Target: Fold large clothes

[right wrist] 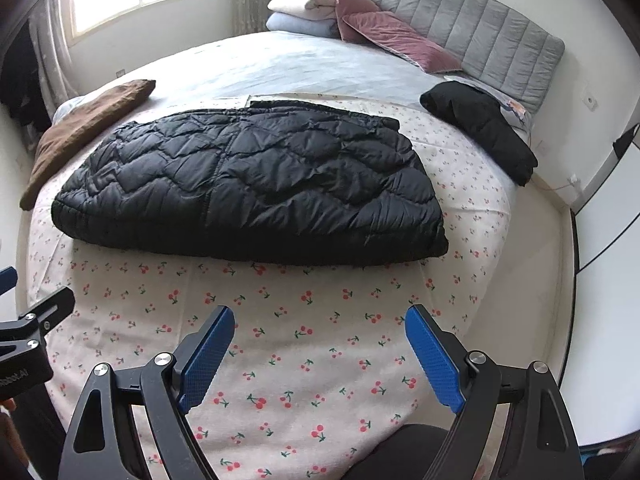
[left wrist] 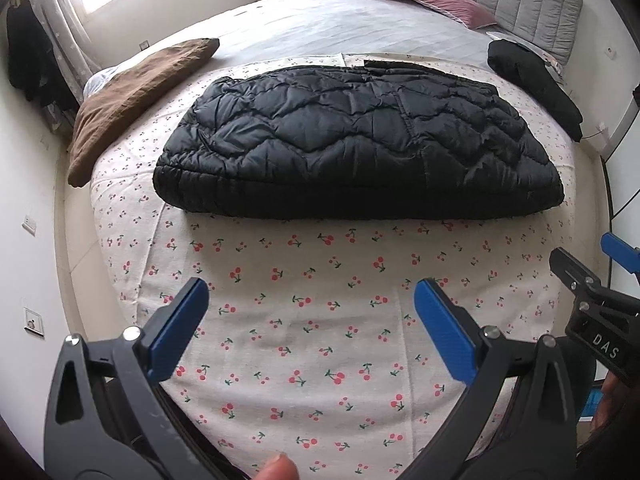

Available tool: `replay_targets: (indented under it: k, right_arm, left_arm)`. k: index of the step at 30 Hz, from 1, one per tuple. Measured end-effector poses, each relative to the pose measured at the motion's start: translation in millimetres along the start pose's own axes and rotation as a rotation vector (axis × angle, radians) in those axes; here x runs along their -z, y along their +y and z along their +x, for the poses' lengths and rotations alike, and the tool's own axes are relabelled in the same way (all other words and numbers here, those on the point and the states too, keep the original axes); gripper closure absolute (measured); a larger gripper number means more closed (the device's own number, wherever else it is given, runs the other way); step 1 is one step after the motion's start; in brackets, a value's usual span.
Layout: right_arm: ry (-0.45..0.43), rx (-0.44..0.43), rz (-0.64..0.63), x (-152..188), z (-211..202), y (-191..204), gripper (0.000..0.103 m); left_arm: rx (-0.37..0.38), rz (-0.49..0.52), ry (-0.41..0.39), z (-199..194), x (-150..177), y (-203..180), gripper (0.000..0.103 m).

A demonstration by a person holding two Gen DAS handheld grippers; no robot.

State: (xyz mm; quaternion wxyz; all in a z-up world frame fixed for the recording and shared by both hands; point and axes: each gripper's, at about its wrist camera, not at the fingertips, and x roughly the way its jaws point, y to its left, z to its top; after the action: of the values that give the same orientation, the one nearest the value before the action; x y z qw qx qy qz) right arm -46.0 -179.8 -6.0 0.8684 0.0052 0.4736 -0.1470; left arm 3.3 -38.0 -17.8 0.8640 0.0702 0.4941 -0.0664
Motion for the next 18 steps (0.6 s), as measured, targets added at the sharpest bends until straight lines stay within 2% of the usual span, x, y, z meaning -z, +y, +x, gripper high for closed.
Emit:
replay_targets:
  k: [18]
  right_arm:
    - [-0.004,-0.034,-0.01,-2.1,2.2,7.4,0.015]
  left_arm:
    - [0.027,-0.004,0.012,3.3,0.7,-2.7,0.001]
